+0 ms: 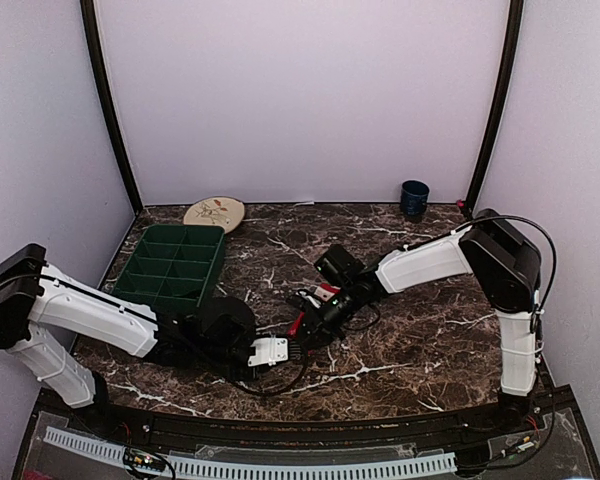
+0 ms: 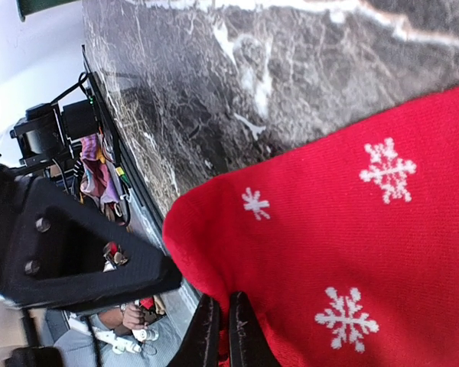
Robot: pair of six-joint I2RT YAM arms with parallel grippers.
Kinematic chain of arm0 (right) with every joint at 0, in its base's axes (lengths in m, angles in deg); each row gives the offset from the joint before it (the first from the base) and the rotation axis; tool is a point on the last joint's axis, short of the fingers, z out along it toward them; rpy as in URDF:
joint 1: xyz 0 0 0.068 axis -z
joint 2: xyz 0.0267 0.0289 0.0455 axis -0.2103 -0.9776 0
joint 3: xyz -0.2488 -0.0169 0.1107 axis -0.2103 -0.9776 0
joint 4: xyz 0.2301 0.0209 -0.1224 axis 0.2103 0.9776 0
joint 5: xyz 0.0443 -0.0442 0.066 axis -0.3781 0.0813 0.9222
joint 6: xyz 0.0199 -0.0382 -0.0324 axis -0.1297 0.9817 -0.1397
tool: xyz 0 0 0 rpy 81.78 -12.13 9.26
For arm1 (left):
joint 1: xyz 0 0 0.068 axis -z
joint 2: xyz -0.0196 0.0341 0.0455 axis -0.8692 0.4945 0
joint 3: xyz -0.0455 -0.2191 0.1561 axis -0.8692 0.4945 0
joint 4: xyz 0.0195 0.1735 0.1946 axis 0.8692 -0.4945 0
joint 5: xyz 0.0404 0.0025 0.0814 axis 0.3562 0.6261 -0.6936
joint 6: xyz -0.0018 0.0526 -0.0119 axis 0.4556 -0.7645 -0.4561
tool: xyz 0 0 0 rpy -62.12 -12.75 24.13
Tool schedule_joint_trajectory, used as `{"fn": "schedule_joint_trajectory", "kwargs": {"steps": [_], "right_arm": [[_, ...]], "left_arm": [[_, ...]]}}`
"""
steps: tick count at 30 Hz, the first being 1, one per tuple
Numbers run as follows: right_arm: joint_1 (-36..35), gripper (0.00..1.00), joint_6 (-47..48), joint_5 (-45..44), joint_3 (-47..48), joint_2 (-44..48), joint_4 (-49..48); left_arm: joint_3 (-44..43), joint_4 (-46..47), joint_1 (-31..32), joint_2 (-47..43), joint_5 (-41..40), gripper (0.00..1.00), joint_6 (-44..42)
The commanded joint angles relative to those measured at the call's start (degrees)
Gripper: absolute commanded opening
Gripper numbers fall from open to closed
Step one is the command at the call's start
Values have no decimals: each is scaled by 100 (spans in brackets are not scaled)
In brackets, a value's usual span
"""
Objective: Roll the socks
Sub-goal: Roll the sock at the center of the board.
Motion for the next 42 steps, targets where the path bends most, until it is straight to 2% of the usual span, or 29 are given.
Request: {"fn": "schedule_joint_trajectory", "kwargs": {"steps": [1,8,15,19,29,42], "right_arm": [[41,4,181,185,61,-90,244],[45,4,312,260,31,-78,351],[47,4,319,300,55,-128,342],[63,4,316,311,95,-170,342],[141,4,382,352,282,-268,445],[147,4,481,439,353,-324,605]], "left_arm": [[120,608,200,265,-1113,25,-314],[101,1312,369,684,-2013,26,-638],[139,1503,405,640,-1868,27,-867],[184,1173,443,381,-1426,27,-905],[551,656,545,-159,-1454,28,-732],[225,1030,549,532,-1422,28,-914]]}}
